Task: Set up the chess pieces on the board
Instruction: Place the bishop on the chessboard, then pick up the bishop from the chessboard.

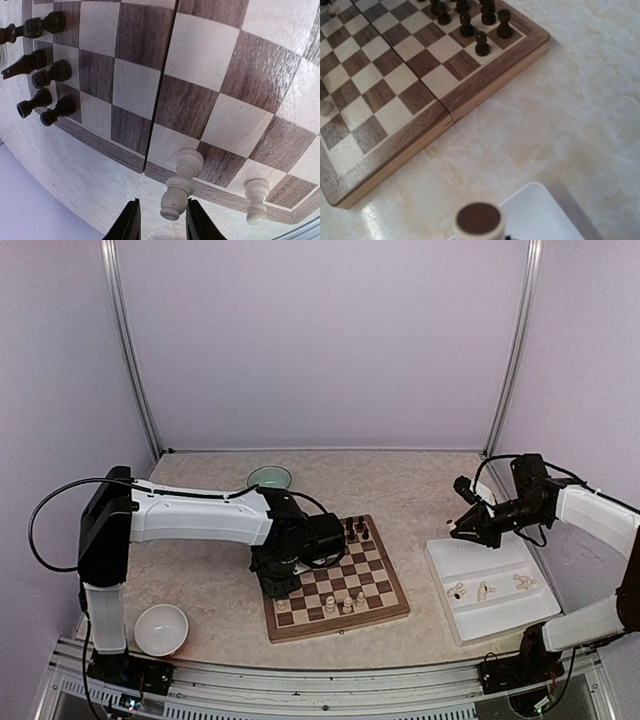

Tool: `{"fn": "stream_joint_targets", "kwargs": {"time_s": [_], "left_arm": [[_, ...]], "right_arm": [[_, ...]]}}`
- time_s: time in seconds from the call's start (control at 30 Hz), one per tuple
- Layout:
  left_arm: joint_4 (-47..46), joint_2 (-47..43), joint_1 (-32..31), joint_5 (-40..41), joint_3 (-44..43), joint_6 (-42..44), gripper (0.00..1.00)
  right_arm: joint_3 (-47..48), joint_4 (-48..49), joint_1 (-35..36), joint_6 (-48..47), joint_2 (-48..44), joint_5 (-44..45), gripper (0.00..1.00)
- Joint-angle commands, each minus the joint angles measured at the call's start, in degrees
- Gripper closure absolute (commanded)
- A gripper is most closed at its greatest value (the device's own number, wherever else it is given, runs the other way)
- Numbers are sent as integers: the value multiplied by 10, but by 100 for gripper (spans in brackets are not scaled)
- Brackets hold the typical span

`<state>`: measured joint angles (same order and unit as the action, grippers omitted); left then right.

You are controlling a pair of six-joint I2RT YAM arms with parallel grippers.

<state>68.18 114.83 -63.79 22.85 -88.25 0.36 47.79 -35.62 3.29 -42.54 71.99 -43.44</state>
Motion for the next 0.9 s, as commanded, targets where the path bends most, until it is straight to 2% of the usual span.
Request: {"fn": "stream_joint_targets", "kwargs": {"time_s": [0.0,0.2,0.5,0.87], "left_arm": [[-9,-37,-1,-27,-21,-32,67],[-20,-83,2,-59,-24,-51,64],[-147,-126,37,-132,47,-84,64],[-159,-110,57,-148,93,-94,66]], "right_arm": [[-6,5,11,1,4,2,87],[-6,5,13,2,10,3,87],[-5,8,18,7,20,5,87],[-5,11,24,12,25,11,87]]}}
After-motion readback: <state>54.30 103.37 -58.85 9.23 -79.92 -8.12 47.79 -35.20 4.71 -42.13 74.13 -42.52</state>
